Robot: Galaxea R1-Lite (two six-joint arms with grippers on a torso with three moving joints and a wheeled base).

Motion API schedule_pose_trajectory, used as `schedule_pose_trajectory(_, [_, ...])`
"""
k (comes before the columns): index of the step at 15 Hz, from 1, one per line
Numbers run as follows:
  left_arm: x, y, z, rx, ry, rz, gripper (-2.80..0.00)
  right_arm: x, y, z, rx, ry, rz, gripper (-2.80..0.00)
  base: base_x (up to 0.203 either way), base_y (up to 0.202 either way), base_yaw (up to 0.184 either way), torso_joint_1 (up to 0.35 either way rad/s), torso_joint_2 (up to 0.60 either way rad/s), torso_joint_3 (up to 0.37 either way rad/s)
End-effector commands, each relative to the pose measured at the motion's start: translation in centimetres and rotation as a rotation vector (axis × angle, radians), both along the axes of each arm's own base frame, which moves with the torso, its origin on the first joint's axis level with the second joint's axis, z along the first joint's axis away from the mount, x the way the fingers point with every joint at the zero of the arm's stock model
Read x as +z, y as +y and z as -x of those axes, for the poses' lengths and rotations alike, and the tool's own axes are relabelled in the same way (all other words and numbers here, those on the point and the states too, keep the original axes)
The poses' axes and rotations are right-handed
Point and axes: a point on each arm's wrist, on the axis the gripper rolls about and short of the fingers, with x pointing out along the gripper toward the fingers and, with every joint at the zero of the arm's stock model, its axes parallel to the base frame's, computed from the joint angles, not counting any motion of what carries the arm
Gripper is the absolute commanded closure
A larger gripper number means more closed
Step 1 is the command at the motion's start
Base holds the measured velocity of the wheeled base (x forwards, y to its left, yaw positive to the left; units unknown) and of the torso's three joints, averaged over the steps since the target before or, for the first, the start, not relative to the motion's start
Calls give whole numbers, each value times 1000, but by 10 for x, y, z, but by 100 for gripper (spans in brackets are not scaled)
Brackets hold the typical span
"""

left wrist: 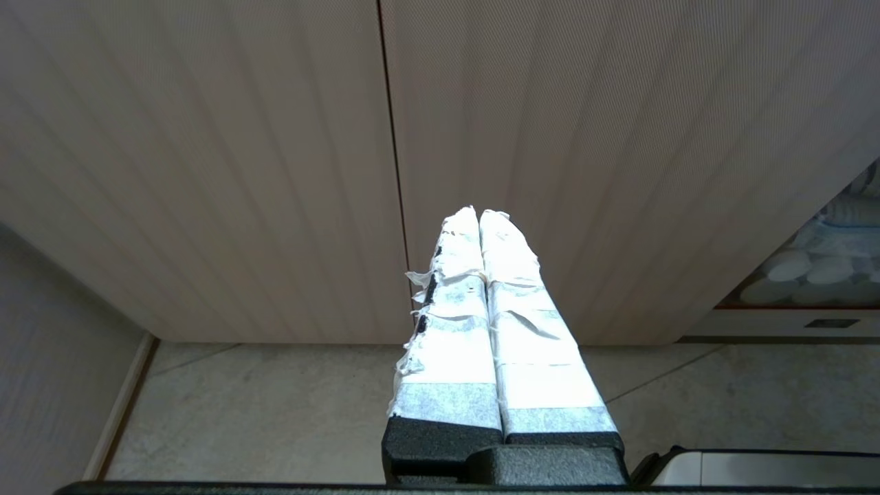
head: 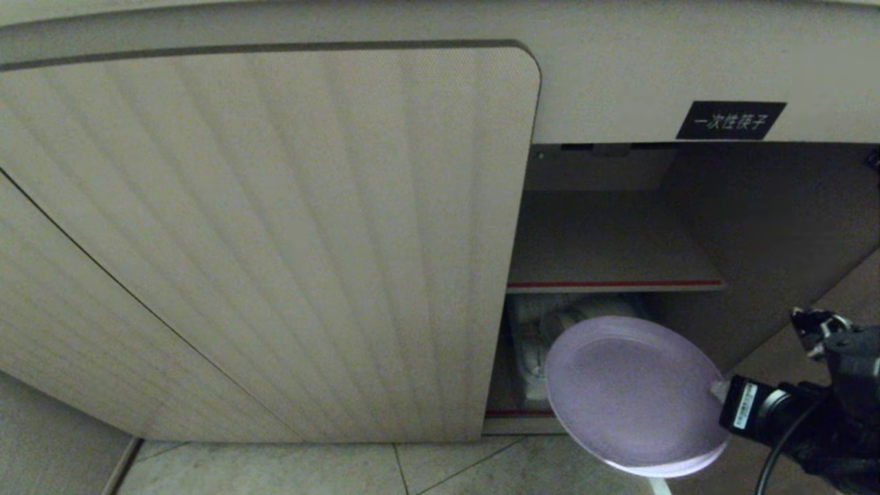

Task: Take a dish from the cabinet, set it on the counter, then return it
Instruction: Place it on the table

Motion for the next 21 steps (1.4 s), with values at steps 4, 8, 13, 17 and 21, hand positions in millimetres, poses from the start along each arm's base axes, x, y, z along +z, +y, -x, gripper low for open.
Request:
schedule_pose_trajectory(4, [0, 0, 0, 0, 0, 1, 0, -1, -7, 18, 47, -22, 26, 0, 0, 0, 0, 0, 0, 0])
schedule_pose_trajectory(8, [0, 0, 0, 0, 0, 1, 0, -1, -13, 32, 109, -45, 47, 0, 0, 0, 0, 0, 0, 0])
schedule_pose_trajectory(13, [0, 0, 0, 0, 0, 1, 0, 0, -15, 39, 166, -63, 86, 0, 0, 0, 0, 0, 0, 0])
schedule_pose_trajectory(17, [0, 0, 0, 0, 0, 1, 0, 1, -18, 47, 221, -90, 97, 0, 0, 0, 0, 0, 0, 0])
schedule_pose_trajectory(21, [0, 0, 0, 0, -1, 1, 0, 3, -20, 52, 235, -100, 102, 0, 0, 0, 0, 0, 0, 0])
